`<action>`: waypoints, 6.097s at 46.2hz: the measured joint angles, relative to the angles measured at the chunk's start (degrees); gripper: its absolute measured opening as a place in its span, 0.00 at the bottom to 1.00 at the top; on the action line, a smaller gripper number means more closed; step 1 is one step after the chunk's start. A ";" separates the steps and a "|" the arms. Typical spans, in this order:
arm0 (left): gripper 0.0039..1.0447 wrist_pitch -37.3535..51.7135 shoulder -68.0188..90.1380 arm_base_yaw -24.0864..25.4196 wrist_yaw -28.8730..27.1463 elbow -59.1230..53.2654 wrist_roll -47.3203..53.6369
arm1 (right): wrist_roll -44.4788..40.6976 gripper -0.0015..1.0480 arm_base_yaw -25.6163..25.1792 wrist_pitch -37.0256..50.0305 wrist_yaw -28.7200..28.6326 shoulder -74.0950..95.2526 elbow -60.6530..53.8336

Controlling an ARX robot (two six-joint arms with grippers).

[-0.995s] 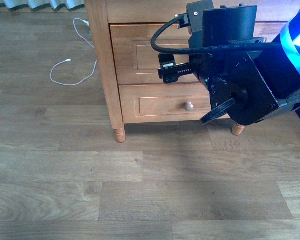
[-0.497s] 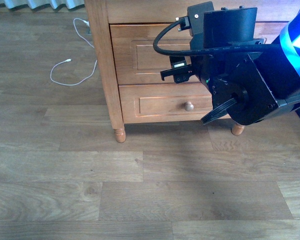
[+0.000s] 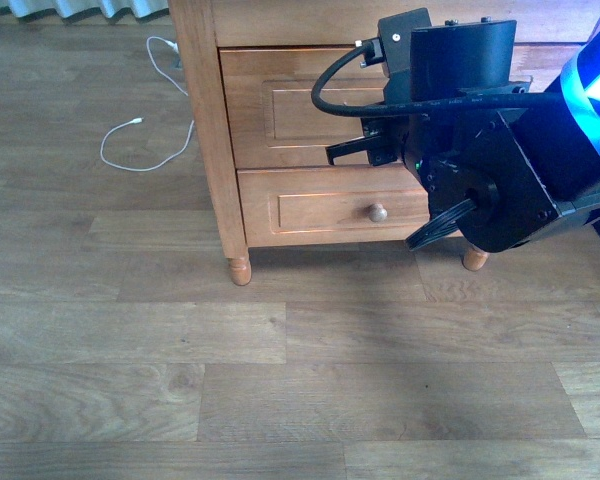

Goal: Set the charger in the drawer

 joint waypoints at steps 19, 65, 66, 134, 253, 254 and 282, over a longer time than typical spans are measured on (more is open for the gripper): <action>0.94 0.00 0.00 0.00 -0.02 0.00 0.00 | 4.55 0.21 -0.31 2.14 -4.28 -9.03 -14.95; 0.94 0.00 0.00 0.00 -0.02 0.00 0.00 | 5.33 0.62 -0.52 0.90 -18.84 -39.67 -52.83; 0.94 0.00 0.00 0.00 0.00 0.00 0.00 | 5.33 0.66 -0.50 -0.44 -19.43 -41.42 -53.00; 0.94 0.00 0.00 0.00 0.00 0.00 0.00 | 7.85 0.14 -21.46 -37.42 -16.04 -121.09 -65.96; 0.94 24.44 116.34 -17.64 -14.99 81.05 7.39 | 7.69 0.92 -21.42 -37.94 -15.82 -123.08 -67.43; 0.94 24.35 116.52 -17.66 -15.06 81.20 7.39 | 7.69 0.92 -21.42 -37.94 -15.82 -123.08 -67.43; 0.46 21.11 122.03 -18.47 -15.15 88.48 7.48 | 7.69 0.92 -21.42 -37.94 -15.82 -123.08 -67.43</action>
